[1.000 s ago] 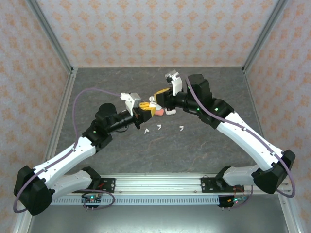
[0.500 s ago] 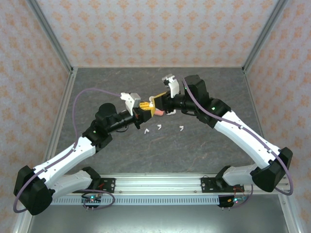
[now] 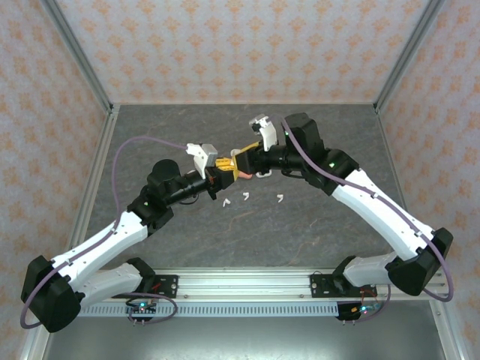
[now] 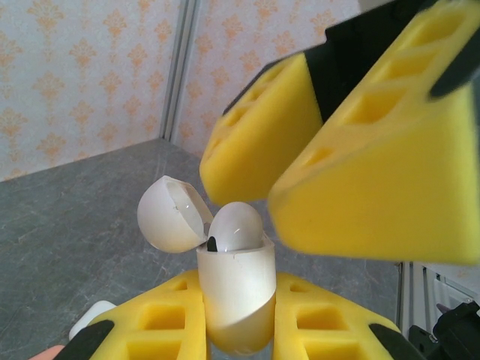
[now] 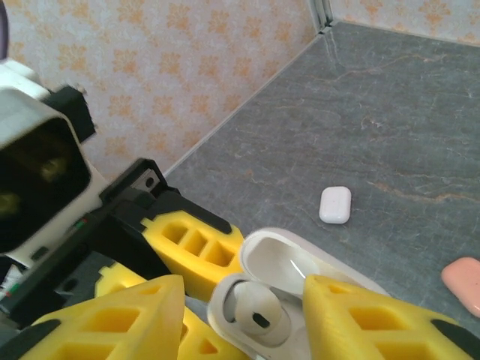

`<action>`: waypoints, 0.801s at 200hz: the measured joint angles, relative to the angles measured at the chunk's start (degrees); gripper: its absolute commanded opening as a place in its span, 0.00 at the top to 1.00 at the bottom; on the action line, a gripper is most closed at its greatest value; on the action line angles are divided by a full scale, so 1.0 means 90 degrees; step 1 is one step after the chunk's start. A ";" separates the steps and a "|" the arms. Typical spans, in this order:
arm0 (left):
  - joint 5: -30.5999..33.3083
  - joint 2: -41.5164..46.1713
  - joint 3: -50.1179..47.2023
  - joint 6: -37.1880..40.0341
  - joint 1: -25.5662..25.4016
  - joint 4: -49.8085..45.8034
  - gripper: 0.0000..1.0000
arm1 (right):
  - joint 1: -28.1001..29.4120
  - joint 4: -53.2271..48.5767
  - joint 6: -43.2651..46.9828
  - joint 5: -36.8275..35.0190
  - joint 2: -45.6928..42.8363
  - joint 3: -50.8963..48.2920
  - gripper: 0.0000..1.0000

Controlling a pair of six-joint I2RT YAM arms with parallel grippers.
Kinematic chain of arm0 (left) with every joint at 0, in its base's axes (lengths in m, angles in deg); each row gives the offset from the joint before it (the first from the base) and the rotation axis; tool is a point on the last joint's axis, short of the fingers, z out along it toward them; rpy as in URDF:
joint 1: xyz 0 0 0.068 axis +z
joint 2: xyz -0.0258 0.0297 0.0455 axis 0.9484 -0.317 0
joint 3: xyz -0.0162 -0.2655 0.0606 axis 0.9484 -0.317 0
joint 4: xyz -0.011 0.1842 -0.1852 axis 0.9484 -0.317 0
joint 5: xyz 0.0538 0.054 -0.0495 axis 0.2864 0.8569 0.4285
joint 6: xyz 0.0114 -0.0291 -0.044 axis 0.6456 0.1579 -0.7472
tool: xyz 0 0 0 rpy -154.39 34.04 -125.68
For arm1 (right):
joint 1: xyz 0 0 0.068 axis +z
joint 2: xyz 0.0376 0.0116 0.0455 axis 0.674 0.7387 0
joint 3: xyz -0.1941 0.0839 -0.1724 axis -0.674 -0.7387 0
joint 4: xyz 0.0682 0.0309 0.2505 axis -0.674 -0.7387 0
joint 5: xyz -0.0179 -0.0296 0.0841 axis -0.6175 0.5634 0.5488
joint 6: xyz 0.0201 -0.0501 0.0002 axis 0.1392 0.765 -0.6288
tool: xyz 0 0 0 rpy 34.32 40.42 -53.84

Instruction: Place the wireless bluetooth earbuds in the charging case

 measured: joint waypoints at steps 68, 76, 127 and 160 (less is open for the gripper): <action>0.0005 0.0087 0.0000 0.0007 0.0000 -0.0002 1.00 | -0.0495 -0.0415 0.0022 -0.0721 -0.0240 0.0347 0.39; 0.0005 0.0131 0.0000 0.0012 0.0000 -0.0002 1.00 | -0.0597 -0.0466 -0.0007 -0.0821 -0.0287 0.0338 0.39; 0.0039 0.0471 -0.0036 0.0029 0.0000 -0.0007 1.00 | -0.1270 -0.0920 -0.0432 -0.1586 -0.0381 -0.0272 0.39; 0.0104 0.0680 -0.0163 0.0032 0.0000 -0.0083 1.00 | -0.1294 -0.1236 -0.0607 -0.2089 0.0131 -0.0855 0.38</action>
